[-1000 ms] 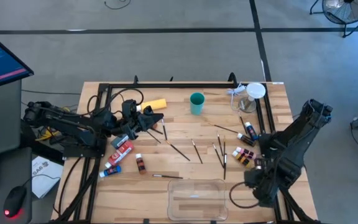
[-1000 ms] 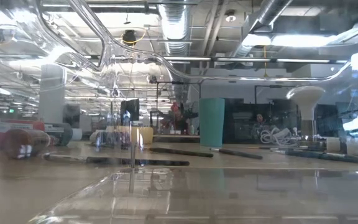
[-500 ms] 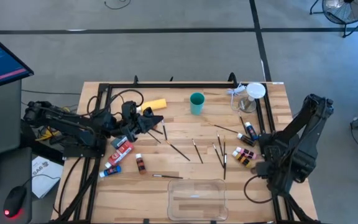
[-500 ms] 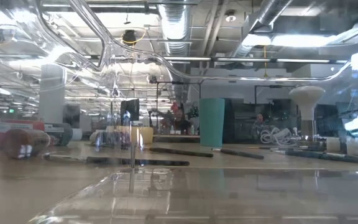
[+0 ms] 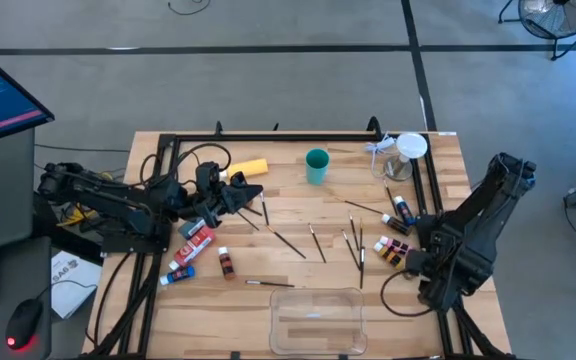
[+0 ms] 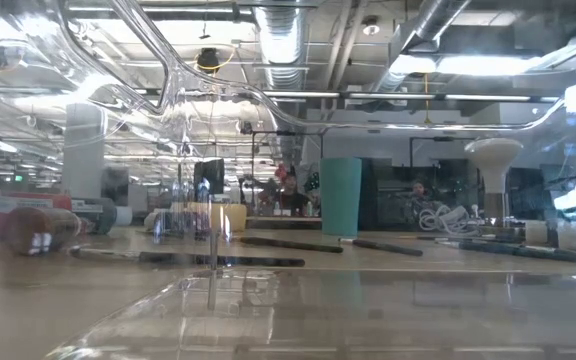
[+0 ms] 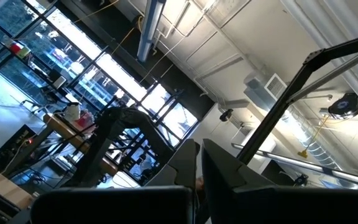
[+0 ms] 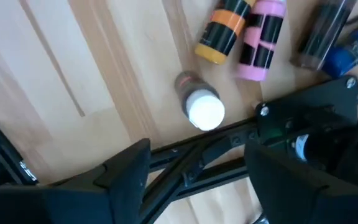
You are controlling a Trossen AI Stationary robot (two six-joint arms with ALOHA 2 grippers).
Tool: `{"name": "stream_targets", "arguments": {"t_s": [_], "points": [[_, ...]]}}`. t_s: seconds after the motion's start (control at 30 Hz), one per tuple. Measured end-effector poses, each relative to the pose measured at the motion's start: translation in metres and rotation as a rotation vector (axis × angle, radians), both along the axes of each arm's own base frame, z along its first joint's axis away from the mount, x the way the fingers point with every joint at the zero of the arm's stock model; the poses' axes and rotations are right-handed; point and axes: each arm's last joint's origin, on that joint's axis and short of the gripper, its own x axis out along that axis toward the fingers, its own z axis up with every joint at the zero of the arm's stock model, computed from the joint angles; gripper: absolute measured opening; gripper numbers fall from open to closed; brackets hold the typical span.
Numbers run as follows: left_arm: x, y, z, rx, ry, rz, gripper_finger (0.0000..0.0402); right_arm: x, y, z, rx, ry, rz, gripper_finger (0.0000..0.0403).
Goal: Pick & Place Paint Supplies
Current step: Put the black paint bottle into the transparent bin
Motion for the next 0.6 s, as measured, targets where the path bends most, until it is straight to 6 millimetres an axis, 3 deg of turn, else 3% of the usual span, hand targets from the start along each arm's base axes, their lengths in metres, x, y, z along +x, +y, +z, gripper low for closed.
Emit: {"name": "stream_targets", "arguments": {"t_s": [0.17,0.37,0.6], "points": [[0.000,0.000,0.000,-0.006,0.001,0.011,0.0002,-0.001,-0.003,-0.008,-0.035,-0.002,-0.052,0.0269],[0.000,0.001,0.000,-0.010,0.001,0.019,0.0002,0.002,-0.011,-0.021,-0.049,0.073,-0.240,0.0271],[0.000,0.001,0.000,-0.017,0.001,0.016,0.0002,0.007,-0.013,-0.022,-0.008,0.108,-0.242,0.0272]]}}
